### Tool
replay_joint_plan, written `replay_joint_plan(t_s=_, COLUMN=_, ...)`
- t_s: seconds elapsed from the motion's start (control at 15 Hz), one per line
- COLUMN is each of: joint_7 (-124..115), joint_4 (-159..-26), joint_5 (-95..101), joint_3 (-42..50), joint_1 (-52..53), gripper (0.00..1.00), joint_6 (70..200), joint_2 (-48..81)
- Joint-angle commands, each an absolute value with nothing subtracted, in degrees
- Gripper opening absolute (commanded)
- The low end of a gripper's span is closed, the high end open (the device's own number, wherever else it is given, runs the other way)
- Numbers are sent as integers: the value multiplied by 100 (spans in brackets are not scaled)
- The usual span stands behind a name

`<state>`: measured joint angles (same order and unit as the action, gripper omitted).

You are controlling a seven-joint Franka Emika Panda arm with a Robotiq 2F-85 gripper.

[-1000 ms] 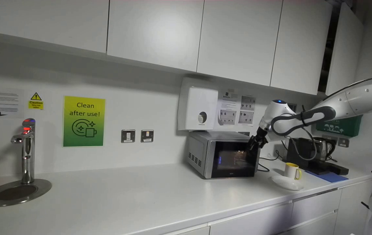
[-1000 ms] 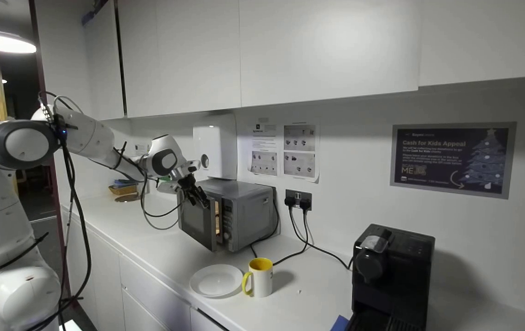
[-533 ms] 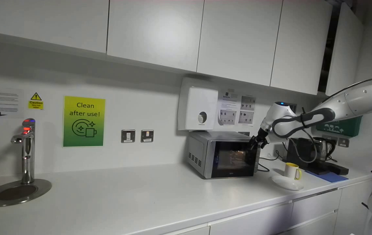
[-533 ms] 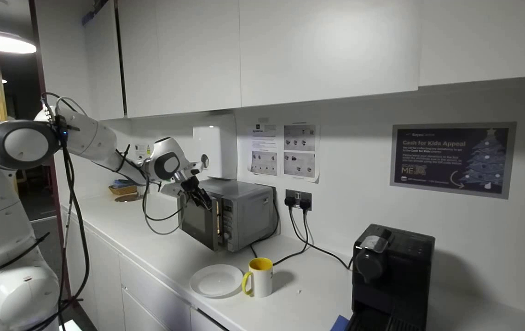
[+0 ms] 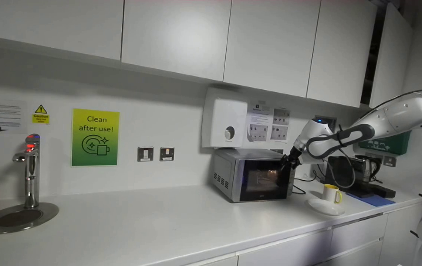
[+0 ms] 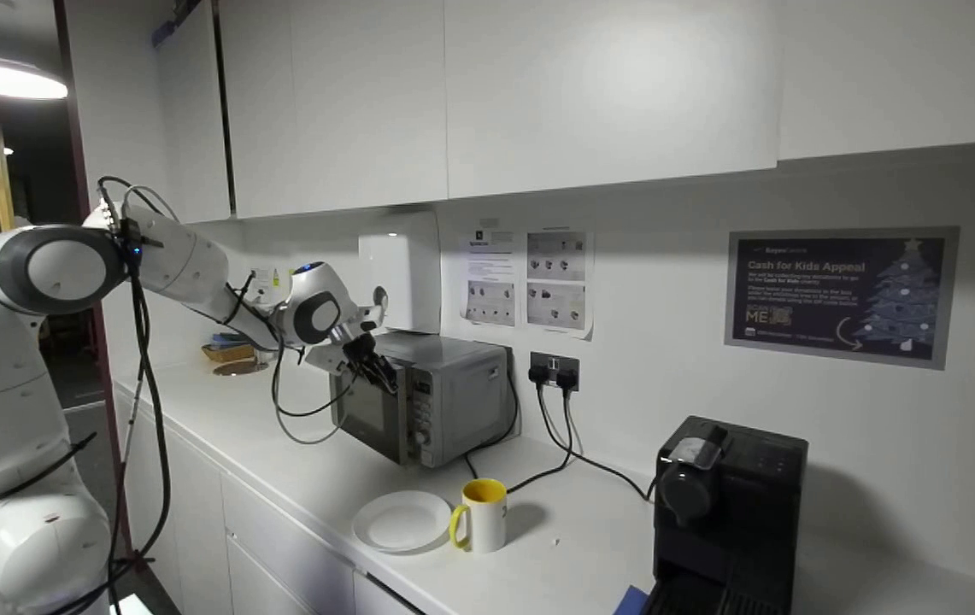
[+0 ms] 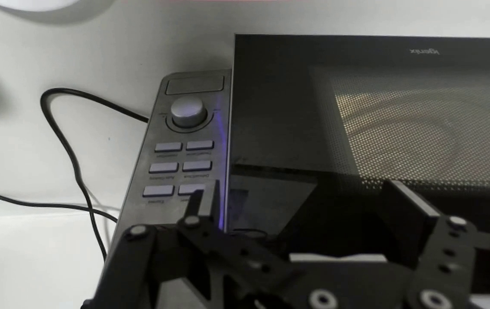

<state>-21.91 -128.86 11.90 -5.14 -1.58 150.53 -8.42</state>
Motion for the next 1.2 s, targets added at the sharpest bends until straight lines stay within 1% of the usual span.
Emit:
replay_joint_plan(t_s=0.0, joint_7=-2015, joint_4=-12637, joint_5=1035, joint_3=-459, joint_1=-115, gripper=100, joint_6=15280, joint_2=-572)
replay_joint_plan(t_s=0.73, joint_7=-1987, joint_4=-12277, joint_5=1106, joint_3=-432, joint_1=-43, gripper=100, joint_6=15347, joint_2=-265)
replay_joint_plan(t_s=1.13, joint_7=-1653, joint_4=-12255, joint_5=969, joint_3=-345, joint_1=-75, gripper=100, joint_6=15703, joint_2=-159)
